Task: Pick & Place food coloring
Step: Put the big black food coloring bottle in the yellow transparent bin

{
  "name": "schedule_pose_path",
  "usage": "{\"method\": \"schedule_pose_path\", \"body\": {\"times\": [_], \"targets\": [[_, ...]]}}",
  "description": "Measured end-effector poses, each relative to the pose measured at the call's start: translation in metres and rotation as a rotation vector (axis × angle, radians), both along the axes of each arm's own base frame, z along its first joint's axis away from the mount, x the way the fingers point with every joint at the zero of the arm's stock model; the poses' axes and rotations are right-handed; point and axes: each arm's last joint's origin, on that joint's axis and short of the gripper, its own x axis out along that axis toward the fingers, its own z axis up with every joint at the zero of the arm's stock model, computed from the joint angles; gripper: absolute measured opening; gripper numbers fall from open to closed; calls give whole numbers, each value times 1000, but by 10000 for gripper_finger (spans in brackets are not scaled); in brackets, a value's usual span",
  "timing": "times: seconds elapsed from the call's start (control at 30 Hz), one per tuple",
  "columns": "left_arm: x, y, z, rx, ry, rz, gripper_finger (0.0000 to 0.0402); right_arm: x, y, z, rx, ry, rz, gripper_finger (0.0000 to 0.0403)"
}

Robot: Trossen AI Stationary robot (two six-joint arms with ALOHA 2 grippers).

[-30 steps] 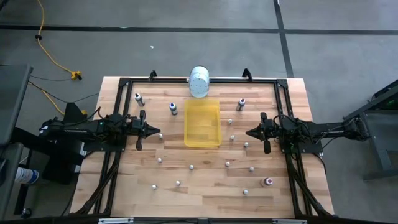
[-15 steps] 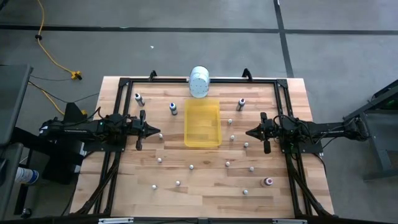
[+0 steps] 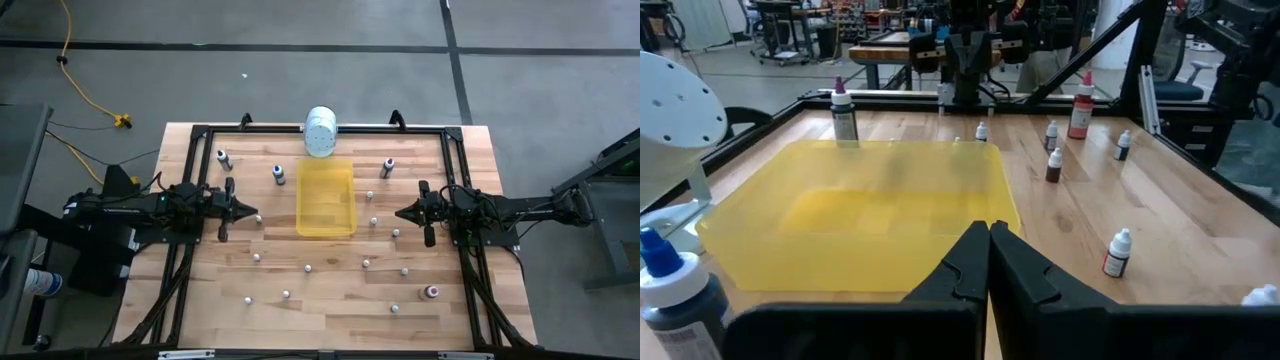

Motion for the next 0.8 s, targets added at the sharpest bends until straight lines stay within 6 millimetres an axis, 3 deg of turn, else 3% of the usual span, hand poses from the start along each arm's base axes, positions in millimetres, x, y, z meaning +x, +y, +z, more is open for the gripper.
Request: {"method": "schedule_pose_path", "body": {"times": [0.23, 0.5, 0.8], "targets": [[0, -1, 10, -21, -106, -33, 0, 0, 0, 0, 0, 0, 0, 0], [0, 2, 14, -141, -98, 78, 0, 0, 0, 0, 0, 1, 0, 0], [-9, 3, 62, -84, -100, 105, 0, 0, 0, 0, 0, 1, 0, 0]]}}
